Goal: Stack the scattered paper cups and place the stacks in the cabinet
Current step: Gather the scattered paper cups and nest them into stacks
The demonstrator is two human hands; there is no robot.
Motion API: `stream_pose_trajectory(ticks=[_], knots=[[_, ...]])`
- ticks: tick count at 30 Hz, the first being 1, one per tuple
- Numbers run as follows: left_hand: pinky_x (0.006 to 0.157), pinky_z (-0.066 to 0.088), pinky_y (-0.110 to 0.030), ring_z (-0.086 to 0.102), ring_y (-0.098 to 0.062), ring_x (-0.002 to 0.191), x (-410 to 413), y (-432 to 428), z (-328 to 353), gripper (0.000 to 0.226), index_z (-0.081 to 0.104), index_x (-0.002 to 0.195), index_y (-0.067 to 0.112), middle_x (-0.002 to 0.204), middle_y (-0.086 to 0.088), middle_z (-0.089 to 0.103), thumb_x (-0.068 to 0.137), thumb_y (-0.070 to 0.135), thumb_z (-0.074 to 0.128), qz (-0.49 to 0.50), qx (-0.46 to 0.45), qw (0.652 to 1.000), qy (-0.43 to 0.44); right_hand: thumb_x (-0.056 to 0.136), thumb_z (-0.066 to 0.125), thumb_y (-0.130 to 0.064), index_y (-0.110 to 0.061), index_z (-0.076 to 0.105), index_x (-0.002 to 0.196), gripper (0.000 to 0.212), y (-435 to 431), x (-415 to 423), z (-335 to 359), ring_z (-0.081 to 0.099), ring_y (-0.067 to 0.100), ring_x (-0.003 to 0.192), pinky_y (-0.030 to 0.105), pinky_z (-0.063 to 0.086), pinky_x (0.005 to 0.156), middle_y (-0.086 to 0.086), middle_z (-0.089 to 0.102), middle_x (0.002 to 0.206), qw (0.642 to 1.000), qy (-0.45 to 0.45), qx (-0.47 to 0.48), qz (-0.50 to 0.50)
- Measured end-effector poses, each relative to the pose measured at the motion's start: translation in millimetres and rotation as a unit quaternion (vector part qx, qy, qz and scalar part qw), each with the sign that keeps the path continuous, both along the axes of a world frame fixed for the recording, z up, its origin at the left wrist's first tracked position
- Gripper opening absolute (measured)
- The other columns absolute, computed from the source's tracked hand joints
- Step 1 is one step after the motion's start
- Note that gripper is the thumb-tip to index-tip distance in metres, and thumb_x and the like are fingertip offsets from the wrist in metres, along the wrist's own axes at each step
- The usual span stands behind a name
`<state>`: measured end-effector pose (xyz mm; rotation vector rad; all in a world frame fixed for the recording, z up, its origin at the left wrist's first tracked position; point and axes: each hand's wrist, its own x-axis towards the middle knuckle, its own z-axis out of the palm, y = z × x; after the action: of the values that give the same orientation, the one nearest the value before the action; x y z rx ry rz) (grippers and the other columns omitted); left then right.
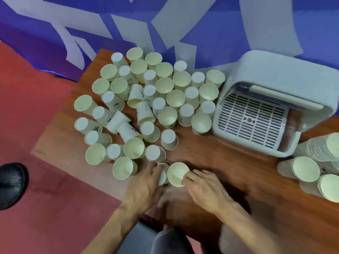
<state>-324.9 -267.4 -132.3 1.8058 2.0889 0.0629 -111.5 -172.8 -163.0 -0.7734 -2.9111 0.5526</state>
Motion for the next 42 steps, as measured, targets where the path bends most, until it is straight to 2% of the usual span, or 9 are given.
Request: stream_pose_trajectory(ticks=[10,15,19,23,26,30,33,37,42], knots=[[0.077,0.053,-0.038,0.064,-0.025,0.103,127.1,87.0,-11.2,0.068,0.035,0.123,0.029,0.122,0.009,0.059,0.074,0.051,0.077,0.070,-0.004,0.974,-0.214,0.068,0.081,-0.011,-0.025,0.070,0.083,0.023,18.6,142.3,9.2,0.065,0.016,0.084,0.030,0.053,0.060,-0.012,0.065,0.084,0.967,-0.037,-0.012,-0.250],[0.079,0.053,-0.034,0.063,-0.020,0.104,188.0,114.4,-20.2,0.086,0.036,0.136,0.022,0.129,0.010,0.057,0.073,0.077,0.060,-0.048,-0.005,0.986,-0.157,0.077,0.073,-0.011,-0.024,0.066,0.087,0.018,17.3,185.6,4.8,0.063,0.018,0.087,0.033,0.055,0.064,-0.011,0.064,0.088,0.956,-0.031,-0.038,-0.288],[0.063,0.047,-0.038,0.062,-0.030,0.083,198.4,128.6,-24.9,0.038,0.044,0.113,0.021,0.106,0.003,0.051,0.092,0.051,0.055,-0.082,0.028,0.987,-0.139,0.084,0.064,-0.017,-0.022,0.063,0.085,0.005,17.1,202.2,1.0,0.059,0.020,0.085,0.038,0.053,0.064,-0.008,0.063,0.085,0.951,-0.024,-0.046,-0.304],[0.069,0.047,-0.036,0.062,-0.029,0.100,199.5,145.2,-24.7,0.069,0.036,0.144,0.021,0.143,0.001,0.038,0.086,0.043,0.067,-0.105,-0.041,0.990,-0.088,0.085,0.057,-0.024,-0.024,0.060,0.084,0.003,14.4,205.8,-2.8,0.056,0.018,0.085,0.038,0.054,0.064,-0.009,0.060,0.086,0.949,-0.010,-0.048,-0.312],[0.079,0.043,-0.029,0.062,-0.022,0.107,204.1,150.0,-10.6,0.045,0.053,0.130,0.030,0.128,0.004,0.061,0.090,0.048,0.061,-0.122,-0.077,0.988,-0.053,0.086,0.056,-0.026,-0.025,0.061,0.087,0.005,12.0,208.5,5.6,0.057,0.017,0.086,0.038,0.054,0.063,-0.010,0.060,0.088,0.947,0.007,-0.045,-0.318],[0.065,0.044,-0.025,0.067,-0.012,0.086,205.6,152.3,20.3,0.021,0.069,0.101,0.034,0.097,0.012,0.071,0.089,0.051,0.062,-0.152,0.038,0.985,-0.066,0.094,0.062,-0.021,-0.024,0.066,0.097,0.006,9.6,227.9,46.1,0.060,0.019,0.093,0.036,0.054,0.072,-0.011,0.061,0.101,0.928,0.091,-0.027,-0.360],[0.054,0.040,-0.020,0.057,-0.004,0.063,220.9,163.9,51.2,0.015,0.068,0.087,0.030,0.072,0.014,0.061,0.090,0.044,0.064,-0.205,0.169,0.956,-0.126,0.092,0.065,-0.020,-0.022,0.069,0.099,0.008,11.2,257.3,79.3,0.061,0.013,0.098,0.027,0.051,0.074,-0.012,0.060,0.108,0.893,0.142,0.029,-0.426],[0.065,0.043,-0.015,0.058,-0.004,0.076,261.4,190.9,68.8,0.011,0.067,0.086,0.028,0.084,0.014,0.062,0.095,0.034,0.064,-0.290,0.260,0.899,-0.202,0.091,0.064,-0.017,-0.019,0.072,0.098,0.011,19.6,296.8,85.9,0.058,0.008,0.101,0.023,0.048,0.083,-0.013,0.059,0.108,0.836,0.178,0.072,-0.514],[0.057,0.050,-0.032,0.060,-0.012,0.077,293.4,209.4,40.0,0.013,0.069,0.088,0.027,0.085,0.011,0.064,0.096,0.034,0.061,-0.357,0.258,0.888,-0.129,0.095,0.057,-0.025,-0.021,0.071,0.098,0.016,24.8,318.3,65.3,0.059,0.010,0.100,0.020,0.047,0.083,-0.014,0.057,0.107,0.832,0.158,0.070,-0.527]])
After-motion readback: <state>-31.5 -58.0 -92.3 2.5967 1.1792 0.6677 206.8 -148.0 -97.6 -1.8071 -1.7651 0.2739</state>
